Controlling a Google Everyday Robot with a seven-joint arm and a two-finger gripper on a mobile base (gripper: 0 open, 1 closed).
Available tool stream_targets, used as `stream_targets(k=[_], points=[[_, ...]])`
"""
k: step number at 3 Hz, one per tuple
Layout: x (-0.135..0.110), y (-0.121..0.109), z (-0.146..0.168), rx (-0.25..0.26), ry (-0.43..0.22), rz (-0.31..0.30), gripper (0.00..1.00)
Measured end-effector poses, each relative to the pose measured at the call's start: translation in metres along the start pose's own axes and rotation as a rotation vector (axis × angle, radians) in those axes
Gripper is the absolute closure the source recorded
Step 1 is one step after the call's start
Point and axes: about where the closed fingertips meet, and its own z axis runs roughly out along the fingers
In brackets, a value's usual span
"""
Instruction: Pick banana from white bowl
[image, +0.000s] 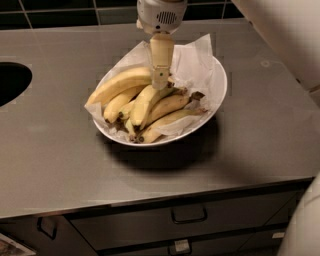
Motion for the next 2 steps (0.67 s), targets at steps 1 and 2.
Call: stream_targets(k=[1,2], points=[[-0.016,0.003,0.008,-0.033,-0.011,-0.031,0.03],[-0.028,0.002,0.015,-0.057,-0.022,-0.056,0.15]])
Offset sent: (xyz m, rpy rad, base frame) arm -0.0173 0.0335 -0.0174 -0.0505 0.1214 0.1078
